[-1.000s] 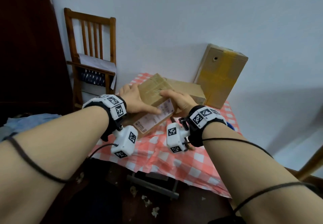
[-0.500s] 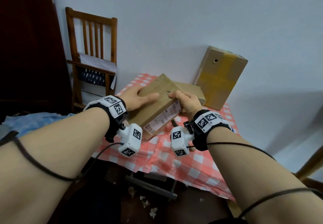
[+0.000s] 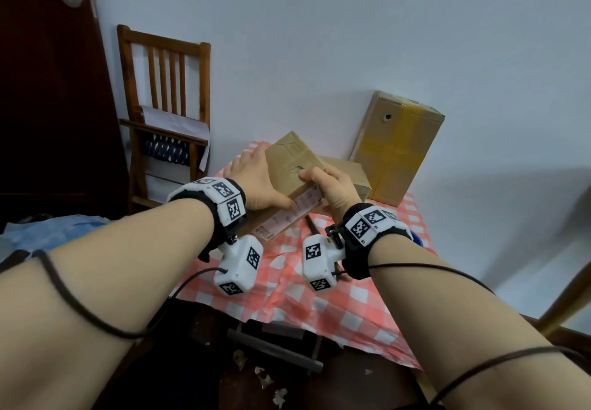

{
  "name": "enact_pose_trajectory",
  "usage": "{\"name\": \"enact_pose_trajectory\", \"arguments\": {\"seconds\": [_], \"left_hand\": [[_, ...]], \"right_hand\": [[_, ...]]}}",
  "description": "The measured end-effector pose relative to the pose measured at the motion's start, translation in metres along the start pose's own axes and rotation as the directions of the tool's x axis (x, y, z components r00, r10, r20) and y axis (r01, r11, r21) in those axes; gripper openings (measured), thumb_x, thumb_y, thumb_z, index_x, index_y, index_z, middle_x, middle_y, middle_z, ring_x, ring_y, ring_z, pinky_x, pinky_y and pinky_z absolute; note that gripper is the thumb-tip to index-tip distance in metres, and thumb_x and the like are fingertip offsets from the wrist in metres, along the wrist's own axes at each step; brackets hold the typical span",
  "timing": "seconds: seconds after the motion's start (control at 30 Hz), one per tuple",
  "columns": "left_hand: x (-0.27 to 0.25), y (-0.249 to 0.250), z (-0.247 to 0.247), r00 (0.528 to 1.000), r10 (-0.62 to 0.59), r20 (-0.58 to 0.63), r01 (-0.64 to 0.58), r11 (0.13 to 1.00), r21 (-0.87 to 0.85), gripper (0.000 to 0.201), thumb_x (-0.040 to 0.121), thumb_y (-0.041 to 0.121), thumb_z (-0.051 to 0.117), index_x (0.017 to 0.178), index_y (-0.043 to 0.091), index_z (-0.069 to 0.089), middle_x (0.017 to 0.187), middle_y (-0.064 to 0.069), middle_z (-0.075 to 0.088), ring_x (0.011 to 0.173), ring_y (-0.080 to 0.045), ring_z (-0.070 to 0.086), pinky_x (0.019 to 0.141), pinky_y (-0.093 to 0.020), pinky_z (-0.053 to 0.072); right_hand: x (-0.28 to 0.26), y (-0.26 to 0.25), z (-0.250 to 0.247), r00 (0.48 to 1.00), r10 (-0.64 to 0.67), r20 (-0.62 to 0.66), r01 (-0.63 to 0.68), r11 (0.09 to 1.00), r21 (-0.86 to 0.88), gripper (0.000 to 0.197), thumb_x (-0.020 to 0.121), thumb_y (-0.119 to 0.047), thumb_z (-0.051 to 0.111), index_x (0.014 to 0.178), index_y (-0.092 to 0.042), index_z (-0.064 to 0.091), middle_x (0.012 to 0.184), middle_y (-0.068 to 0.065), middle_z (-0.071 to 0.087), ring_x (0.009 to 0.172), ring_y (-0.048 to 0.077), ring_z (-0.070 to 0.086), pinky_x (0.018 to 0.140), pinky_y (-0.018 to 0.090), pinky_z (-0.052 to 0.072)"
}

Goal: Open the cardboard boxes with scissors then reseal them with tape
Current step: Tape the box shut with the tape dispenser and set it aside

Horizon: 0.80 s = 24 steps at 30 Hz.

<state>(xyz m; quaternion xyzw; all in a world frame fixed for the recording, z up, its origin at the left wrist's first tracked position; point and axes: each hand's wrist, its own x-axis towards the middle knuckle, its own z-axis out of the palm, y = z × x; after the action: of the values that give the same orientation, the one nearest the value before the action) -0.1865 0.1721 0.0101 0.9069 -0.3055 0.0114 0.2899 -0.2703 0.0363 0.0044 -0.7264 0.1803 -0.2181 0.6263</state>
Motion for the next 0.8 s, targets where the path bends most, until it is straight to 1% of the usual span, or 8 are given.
{"name": "enact_pose_trajectory", "arguments": {"seconds": [0.07,0.17,0.33,0.4,0.5,0.6,0.67,0.8], "left_hand": [[0.000,0.000,0.005,0.996,0.000,-0.084,0.007,0.997,0.082,0.117,0.049,0.052,0.086,0.144,0.024,0.023,0.137,-0.007,0.041,0.127,-0.028,0.039,0.104,-0.040,0.032],[0.000,-0.003,0.009,0.989,-0.033,-0.143,0.046,0.995,0.090,0.115,0.049,0.048,0.086,0.142,0.022,0.025,0.135,-0.008,0.042,0.125,-0.029,0.038,0.105,-0.039,0.029],[-0.002,0.001,0.009,0.986,-0.004,-0.169,0.022,0.994,0.106,0.113,0.049,0.045,0.087,0.141,0.021,0.025,0.133,-0.007,0.040,0.126,-0.027,0.036,0.107,-0.037,0.024],[-0.004,-0.002,0.008,0.988,-0.009,-0.154,0.025,0.995,0.097,0.114,0.049,0.045,0.087,0.141,0.020,0.024,0.133,-0.007,0.039,0.126,-0.027,0.036,0.108,-0.037,0.025],[-0.006,-0.014,0.003,0.989,-0.086,-0.118,0.087,0.996,-0.004,0.117,0.051,0.043,0.088,0.143,0.015,0.021,0.137,-0.011,0.033,0.129,-0.030,0.035,0.110,-0.039,0.030],[-0.005,-0.021,-0.002,0.983,-0.183,-0.032,0.170,0.955,-0.244,0.117,0.056,0.037,0.089,0.144,0.010,0.016,0.140,-0.012,0.026,0.131,-0.028,0.032,0.111,-0.040,0.032],[-0.004,-0.020,-0.004,0.981,-0.193,0.028,0.188,0.902,-0.389,0.117,0.057,0.030,0.091,0.144,0.009,0.015,0.140,-0.010,0.029,0.131,-0.025,0.034,0.110,-0.040,0.034],[-0.004,-0.024,-0.007,0.970,-0.199,0.143,0.245,0.822,-0.515,0.119,0.058,0.015,0.091,0.144,0.012,0.008,0.136,-0.009,0.041,0.124,-0.027,0.043,0.105,-0.045,0.040]], "right_hand": [[0.002,0.000,0.002,0.991,-0.128,-0.024,0.120,0.969,-0.215,0.006,0.080,-0.028,0.072,0.079,-0.023,0.069,0.077,-0.008,0.067,0.076,0.010,0.061,0.075,0.027,0.050],[0.004,-0.005,0.008,0.935,-0.348,-0.060,0.261,0.796,-0.546,0.034,0.084,-0.042,0.067,0.107,-0.017,0.067,0.101,-0.006,0.068,0.091,0.007,0.058,0.084,0.027,0.047],[0.005,-0.017,0.012,0.909,-0.409,-0.081,0.172,0.545,-0.821,0.042,0.100,-0.043,0.038,0.101,-0.009,0.062,0.096,0.011,0.067,0.091,0.030,0.062,0.075,0.036,0.046],[0.005,-0.016,0.010,0.905,-0.411,-0.106,0.185,0.607,-0.773,0.042,0.101,-0.037,0.037,0.096,-0.005,0.063,0.093,0.015,0.068,0.088,0.032,0.063,0.075,0.036,0.048],[0.011,-0.012,0.003,0.932,-0.237,-0.275,0.160,0.948,-0.274,0.039,0.101,-0.031,0.038,0.078,-0.011,0.061,0.086,0.013,0.071,0.083,0.029,0.068,0.084,0.046,0.054],[0.009,-0.010,0.001,0.975,-0.029,-0.219,0.002,0.993,-0.120,0.043,0.100,-0.042,0.034,0.118,-0.010,0.057,0.126,0.012,0.060,0.116,0.027,0.056,0.104,0.048,0.041],[0.005,-0.006,0.001,0.988,0.101,-0.116,-0.108,0.992,-0.058,0.057,0.096,-0.055,0.036,0.134,-0.014,0.047,0.140,0.008,0.049,0.128,0.026,0.045,0.110,0.049,0.033],[0.007,0.001,0.003,0.978,0.211,-0.009,-0.207,0.966,0.154,0.047,0.089,-0.055,0.052,0.113,-0.015,0.060,0.120,0.006,0.063,0.118,0.029,0.054,0.103,0.051,0.041]]}}
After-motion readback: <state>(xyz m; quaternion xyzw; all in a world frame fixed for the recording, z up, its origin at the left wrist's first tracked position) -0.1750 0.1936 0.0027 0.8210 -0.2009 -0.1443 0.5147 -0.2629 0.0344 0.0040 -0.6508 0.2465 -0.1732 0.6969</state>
